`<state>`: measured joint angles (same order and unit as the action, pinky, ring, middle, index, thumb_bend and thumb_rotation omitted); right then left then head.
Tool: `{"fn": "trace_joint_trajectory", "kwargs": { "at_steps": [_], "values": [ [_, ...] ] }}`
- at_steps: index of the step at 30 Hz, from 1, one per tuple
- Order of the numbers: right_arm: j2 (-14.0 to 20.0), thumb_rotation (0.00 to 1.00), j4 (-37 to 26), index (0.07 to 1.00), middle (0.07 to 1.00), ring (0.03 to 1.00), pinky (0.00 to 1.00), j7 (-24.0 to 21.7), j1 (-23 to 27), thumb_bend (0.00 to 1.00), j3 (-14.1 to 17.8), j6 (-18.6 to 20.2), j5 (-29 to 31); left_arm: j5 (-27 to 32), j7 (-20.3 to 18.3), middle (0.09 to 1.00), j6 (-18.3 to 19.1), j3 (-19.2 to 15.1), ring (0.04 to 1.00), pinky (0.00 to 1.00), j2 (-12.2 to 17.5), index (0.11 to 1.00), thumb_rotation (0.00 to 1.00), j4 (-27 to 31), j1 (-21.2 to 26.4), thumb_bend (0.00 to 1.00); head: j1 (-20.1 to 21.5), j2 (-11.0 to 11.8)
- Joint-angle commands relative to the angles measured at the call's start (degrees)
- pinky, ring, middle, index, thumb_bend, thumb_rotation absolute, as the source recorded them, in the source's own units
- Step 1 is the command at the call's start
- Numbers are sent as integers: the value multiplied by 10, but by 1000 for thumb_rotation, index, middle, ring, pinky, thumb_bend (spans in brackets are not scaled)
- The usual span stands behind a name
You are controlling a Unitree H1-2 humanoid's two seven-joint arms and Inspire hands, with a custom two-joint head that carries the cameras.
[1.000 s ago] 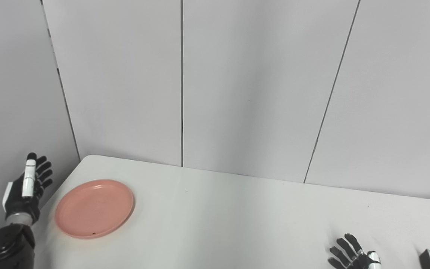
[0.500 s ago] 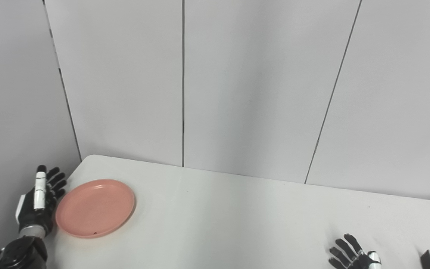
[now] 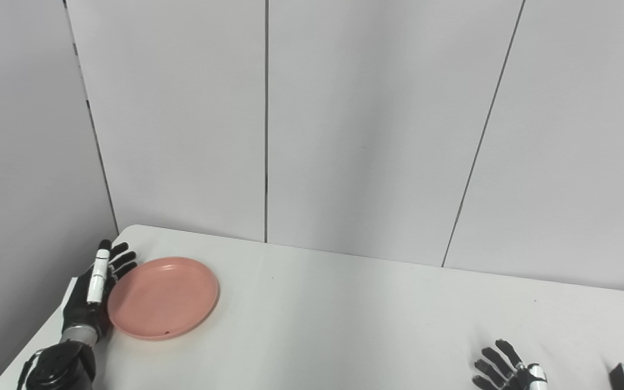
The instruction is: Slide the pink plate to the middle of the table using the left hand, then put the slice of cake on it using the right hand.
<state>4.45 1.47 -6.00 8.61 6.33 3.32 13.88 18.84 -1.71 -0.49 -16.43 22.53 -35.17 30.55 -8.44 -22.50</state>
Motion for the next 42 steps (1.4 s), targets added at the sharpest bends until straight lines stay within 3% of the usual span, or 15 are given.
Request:
{"fn": "trace_joint_trajectory", "kwargs": {
  "at_steps": [1, 8, 27, 42],
  "values": [
    [-4, 1000, 3, 889, 856, 826, 801, 2, -14, 723, -3, 12, 0, -3, -16, 793, 24, 12, 809, 795, -15, 754, 917, 13, 0, 743, 2, -2],
    [-5, 1000, -3, 876, 852, 817, 788, 5, -17, 710, -6, 14, -7, -5, -21, 795, 43, 19, 812, 802, -29, 768, 929, 40, 4, 748, 8, -8],
    [-13, 1000, -4, 876, 837, 794, 755, 15, -13, 707, -16, 16, -22, -34, -26, 764, 52, 72, 790, 795, -87, 737, 935, 39, 40, 729, 41, -18],
    [-35, 1000, -36, 846, 813, 762, 704, 48, -14, 745, -28, 51, -41, -41, -33, 781, 64, 94, 804, 809, -138, 753, 933, 60, 40, 719, 114, -44]
  ]
}}
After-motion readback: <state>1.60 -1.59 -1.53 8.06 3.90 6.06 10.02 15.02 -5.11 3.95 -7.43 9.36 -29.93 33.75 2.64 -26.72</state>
